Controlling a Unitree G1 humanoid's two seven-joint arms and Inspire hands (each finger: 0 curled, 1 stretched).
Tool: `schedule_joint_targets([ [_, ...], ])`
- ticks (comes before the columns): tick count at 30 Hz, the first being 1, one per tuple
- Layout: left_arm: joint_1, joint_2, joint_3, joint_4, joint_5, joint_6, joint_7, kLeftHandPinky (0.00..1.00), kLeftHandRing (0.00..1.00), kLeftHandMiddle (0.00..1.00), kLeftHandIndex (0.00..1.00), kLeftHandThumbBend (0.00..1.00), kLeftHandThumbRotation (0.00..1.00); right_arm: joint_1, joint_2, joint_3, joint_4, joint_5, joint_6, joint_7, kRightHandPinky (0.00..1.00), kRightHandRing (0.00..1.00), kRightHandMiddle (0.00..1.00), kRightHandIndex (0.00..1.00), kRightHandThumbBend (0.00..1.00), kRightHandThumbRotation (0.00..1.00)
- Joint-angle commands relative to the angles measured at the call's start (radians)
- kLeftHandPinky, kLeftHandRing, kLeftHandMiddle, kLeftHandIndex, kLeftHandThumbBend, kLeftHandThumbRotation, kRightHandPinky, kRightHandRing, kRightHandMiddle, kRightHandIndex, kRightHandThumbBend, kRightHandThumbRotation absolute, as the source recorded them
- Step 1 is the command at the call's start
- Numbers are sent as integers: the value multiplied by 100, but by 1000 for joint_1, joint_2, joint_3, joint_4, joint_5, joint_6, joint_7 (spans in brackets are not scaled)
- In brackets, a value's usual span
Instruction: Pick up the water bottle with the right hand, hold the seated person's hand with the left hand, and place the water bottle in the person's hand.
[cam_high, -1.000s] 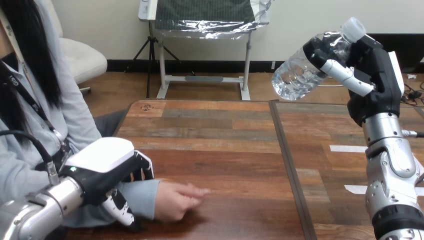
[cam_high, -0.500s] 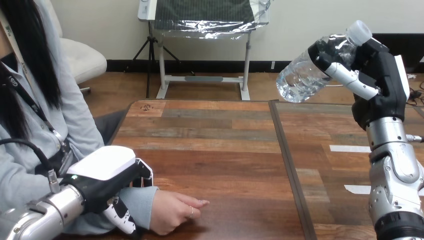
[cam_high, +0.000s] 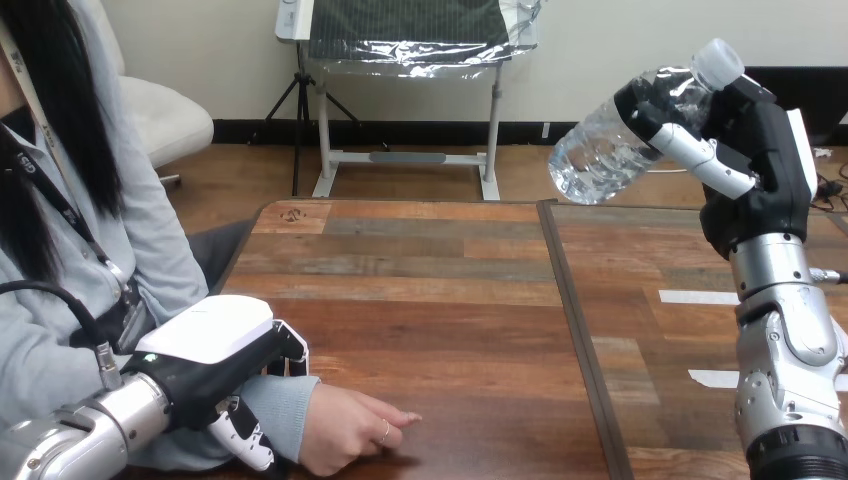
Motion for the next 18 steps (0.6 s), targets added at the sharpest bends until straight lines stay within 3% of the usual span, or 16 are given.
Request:
schedule_joint_targets([
  [1, -34, -8, 2, -60, -32, -22, 8, 30, 33, 39, 41, 91, 0, -44, 1, -6, -86, 14, -2, -3, 28, 37, 44, 45, 67, 0],
  [18, -38, 3, 11, -77, -30, -12, 0, 35, 35, 39, 41, 91, 0, -33, 4, -2, -115, 10, 12, 1, 28, 37, 46, 45, 65, 0],
])
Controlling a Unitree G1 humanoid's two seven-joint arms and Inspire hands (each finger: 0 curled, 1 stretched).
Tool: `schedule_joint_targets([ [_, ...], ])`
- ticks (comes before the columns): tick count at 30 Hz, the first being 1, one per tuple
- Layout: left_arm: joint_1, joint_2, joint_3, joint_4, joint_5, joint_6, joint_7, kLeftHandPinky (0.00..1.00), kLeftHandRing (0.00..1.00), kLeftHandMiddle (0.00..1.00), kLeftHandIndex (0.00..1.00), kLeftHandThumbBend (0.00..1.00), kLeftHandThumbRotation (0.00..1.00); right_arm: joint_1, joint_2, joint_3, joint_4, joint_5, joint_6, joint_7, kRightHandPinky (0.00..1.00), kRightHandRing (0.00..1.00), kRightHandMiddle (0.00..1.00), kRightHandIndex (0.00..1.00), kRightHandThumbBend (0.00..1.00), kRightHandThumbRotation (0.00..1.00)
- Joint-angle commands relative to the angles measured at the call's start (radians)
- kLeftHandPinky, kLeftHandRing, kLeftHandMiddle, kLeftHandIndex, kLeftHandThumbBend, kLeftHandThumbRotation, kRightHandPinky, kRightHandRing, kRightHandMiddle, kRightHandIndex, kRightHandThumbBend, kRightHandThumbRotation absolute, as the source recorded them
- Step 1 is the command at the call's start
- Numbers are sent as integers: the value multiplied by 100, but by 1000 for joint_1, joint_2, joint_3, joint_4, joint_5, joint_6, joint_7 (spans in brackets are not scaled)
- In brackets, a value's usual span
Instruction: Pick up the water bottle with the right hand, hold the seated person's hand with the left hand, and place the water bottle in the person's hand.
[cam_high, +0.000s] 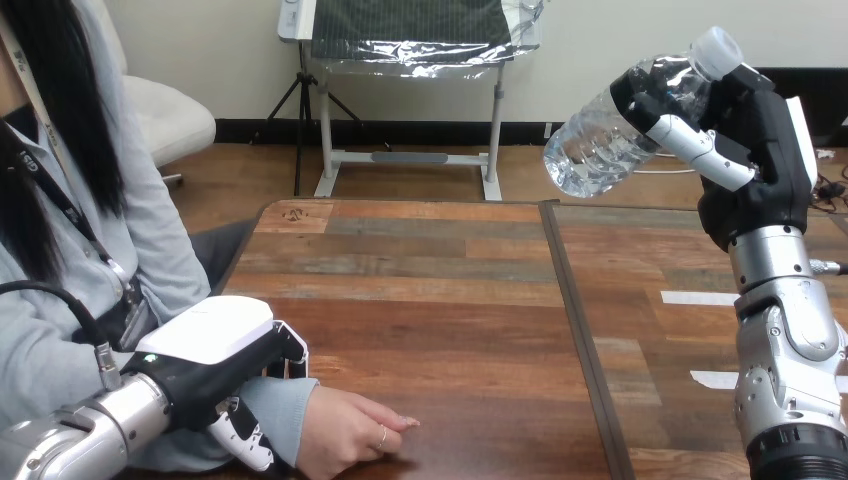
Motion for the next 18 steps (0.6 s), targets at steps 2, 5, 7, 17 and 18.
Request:
schedule_joint_targets([
  [2, -41, 4, 12, -71, -32, -13, 1, 35, 35, 39, 41, 90, 0, -39, 0, -5, -64, 10, -5, -1, 28, 37, 46, 45, 64, 0],
  [5, -45, 4, 14, -63, -36, -16, 0, 35, 36, 40, 41, 90, 0, -38, 1, -4, -68, 6, -5, -6, 28, 37, 45, 45, 64, 0],
  [7, -46, 3, 15, -59, -37, -18, 0, 35, 35, 40, 41, 90, 0, -37, 2, -3, -70, 4, -5, -9, 28, 37, 45, 45, 64, 0],
  [17, -39, -7, 25, -56, -60, -17, 3, 29, 33, 38, 38, 89, 0, -38, 0, -2, -63, 9, -9, 2, 28, 37, 45, 45, 64, 0],
  [18, -38, -8, 25, -56, -62, -16, 2, 29, 33, 38, 37, 89, 0, -38, -1, -2, -62, 8, -10, 2, 28, 37, 45, 45, 64, 0],
])
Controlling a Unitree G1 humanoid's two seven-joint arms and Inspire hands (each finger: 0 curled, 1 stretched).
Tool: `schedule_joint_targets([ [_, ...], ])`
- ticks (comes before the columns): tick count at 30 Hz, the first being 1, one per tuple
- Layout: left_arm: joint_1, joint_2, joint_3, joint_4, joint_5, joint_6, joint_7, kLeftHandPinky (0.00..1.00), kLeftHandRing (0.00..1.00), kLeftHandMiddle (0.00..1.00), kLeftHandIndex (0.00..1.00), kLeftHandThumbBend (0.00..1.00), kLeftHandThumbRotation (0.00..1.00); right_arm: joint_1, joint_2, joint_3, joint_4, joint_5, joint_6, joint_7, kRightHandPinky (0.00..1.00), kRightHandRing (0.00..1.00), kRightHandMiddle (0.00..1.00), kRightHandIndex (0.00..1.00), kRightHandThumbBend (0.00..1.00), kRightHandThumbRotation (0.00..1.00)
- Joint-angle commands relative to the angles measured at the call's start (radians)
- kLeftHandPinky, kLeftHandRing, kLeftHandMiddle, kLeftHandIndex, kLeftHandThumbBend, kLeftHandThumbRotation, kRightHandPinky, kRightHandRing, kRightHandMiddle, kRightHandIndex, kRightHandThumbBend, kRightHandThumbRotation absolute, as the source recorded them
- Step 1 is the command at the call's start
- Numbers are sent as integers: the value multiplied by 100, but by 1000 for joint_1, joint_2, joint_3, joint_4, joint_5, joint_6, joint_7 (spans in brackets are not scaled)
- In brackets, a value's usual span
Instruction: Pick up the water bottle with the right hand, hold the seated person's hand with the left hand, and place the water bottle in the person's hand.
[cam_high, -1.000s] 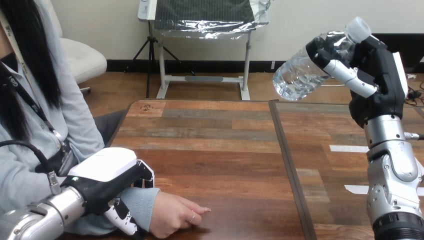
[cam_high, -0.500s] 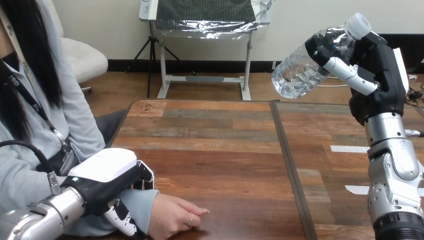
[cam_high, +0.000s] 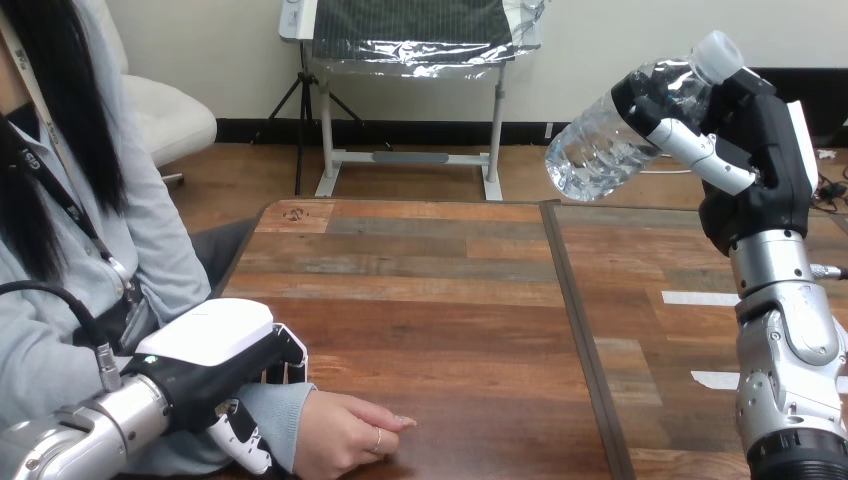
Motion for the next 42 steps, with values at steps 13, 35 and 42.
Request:
schedule_joint_targets([
  [13, -49, -6, 32, -69, -103, -40, 22, 23, 28, 34, 33, 90, 0, -42, 8, 2, -66, 14, 16, 8, 28, 37, 45, 45, 65, 0],
  [35, -148, -16, 47, -152, -135, -7, -15, 19, 25, 32, 32, 87, 0, -19, 66, 53, 6, -34, -44, 59, 27, 37, 43, 44, 66, 0],
  [42, -196, -27, 42, -138, -127, -24, 0, 20, 26, 32, 33, 89, 0, -2, 91, 73, 13, -62, -65, 49, 28, 38, 45, 45, 61, 0],
])
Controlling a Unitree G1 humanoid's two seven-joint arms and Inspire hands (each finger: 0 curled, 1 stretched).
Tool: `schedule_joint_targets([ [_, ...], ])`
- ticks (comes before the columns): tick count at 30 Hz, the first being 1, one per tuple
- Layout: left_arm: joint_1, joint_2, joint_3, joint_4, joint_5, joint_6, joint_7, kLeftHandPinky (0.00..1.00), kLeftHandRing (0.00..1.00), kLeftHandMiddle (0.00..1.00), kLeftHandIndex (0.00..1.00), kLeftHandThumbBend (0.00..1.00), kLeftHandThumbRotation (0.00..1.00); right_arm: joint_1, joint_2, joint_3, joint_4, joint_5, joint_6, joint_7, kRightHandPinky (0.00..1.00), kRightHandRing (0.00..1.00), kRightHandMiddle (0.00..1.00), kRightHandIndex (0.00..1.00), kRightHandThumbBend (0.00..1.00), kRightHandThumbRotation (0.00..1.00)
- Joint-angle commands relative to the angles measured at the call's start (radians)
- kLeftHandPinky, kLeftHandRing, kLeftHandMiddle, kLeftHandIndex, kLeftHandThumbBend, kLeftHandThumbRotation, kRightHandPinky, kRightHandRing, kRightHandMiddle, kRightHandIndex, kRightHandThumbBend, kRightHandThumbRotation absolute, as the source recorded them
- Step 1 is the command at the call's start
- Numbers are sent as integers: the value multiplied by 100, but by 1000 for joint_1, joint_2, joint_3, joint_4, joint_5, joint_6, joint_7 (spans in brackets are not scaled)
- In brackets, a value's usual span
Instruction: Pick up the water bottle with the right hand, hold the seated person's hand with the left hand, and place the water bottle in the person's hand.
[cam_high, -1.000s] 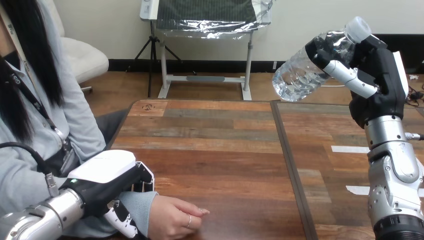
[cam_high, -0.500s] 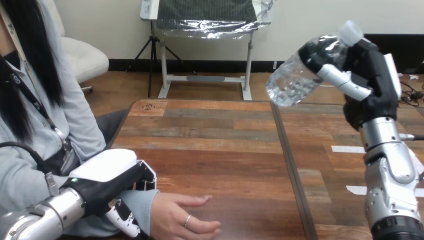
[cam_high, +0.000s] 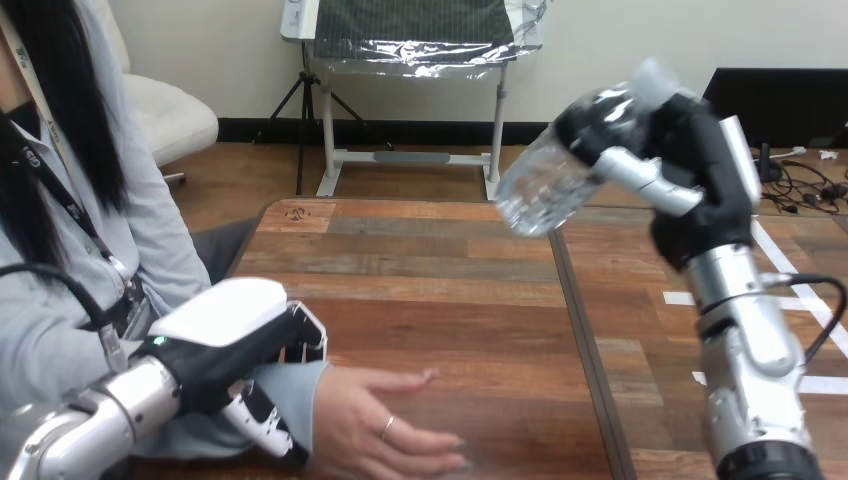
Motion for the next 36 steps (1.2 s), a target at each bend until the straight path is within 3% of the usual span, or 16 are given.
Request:
schedule_joint_targets([
  [1, -178, -24, 38, -80, -37, -25, 34, 20, 26, 32, 33, 89, 0, -25, 32, 18, 3, -18, -51, -5, 28, 38, 45, 45, 61, 0],
  [12, -247, -44, 28, -87, -53, 2, -9, 21, 26, 33, 34, 86, 0, -2, 64, 32, 9, -22, -55, 21, 28, 39, 48, 47, 53, 0],
  [31, -373, -93, 1, -27, -44, -7, -33, 18, 24, 31, 32, 89, 0, 36, 104, 62, 8, -60, -89, 28, 32, 42, 50, 49, 53, 0],
  [36, -409, -103, -11, -1, -38, -15, -33, 19, 24, 31, 32, 90, 0, 50, 117, 67, -9, -51, -61, 33, 32, 42, 50, 49, 53, 0],
])
